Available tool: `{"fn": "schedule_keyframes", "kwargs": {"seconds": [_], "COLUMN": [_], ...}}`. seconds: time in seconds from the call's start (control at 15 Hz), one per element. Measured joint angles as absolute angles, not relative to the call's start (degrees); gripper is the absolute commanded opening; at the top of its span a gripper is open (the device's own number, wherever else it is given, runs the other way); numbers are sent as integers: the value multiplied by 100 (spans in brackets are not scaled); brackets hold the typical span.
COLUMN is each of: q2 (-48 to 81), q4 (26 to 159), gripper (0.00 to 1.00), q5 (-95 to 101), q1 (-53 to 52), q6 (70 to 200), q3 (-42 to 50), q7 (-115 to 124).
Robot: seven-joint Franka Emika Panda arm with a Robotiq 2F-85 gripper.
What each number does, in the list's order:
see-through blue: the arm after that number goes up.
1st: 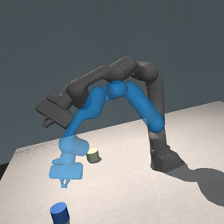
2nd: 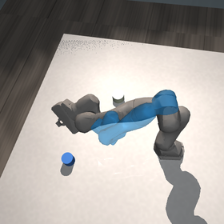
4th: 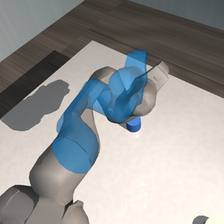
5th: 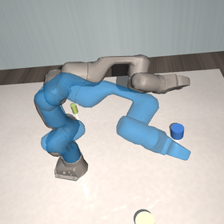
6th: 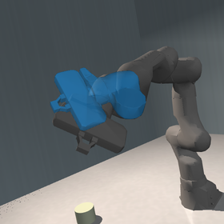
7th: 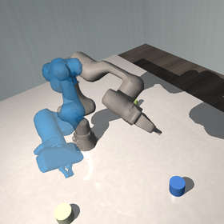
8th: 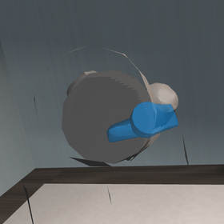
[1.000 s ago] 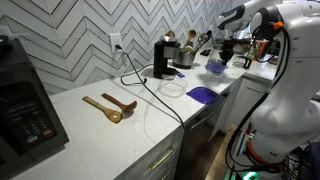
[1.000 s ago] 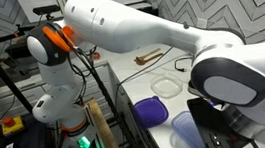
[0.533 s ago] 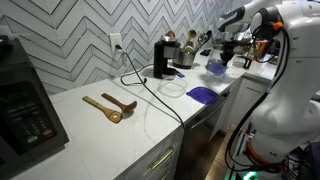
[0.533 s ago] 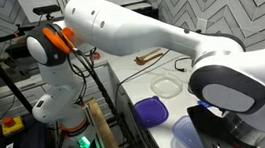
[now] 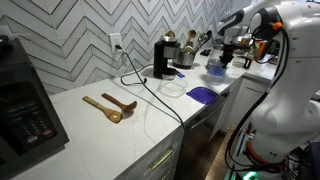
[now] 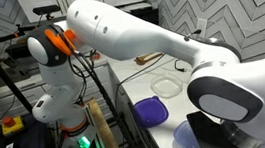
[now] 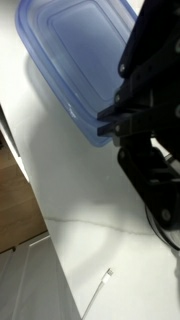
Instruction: Unstack the clear containers then place the light blue lid on top of the container on the right.
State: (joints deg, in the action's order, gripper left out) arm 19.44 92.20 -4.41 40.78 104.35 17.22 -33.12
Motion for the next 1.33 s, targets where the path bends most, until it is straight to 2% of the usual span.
{"fn": "schedule_keyframes", "kwargs": {"seconds": [1.33], "q2": [2028], "q4": [9340], "gripper": [2], "q5": [-639], "q1": [4081], "q6": [10678], "q3": [1726], "q7": [-2791]}}
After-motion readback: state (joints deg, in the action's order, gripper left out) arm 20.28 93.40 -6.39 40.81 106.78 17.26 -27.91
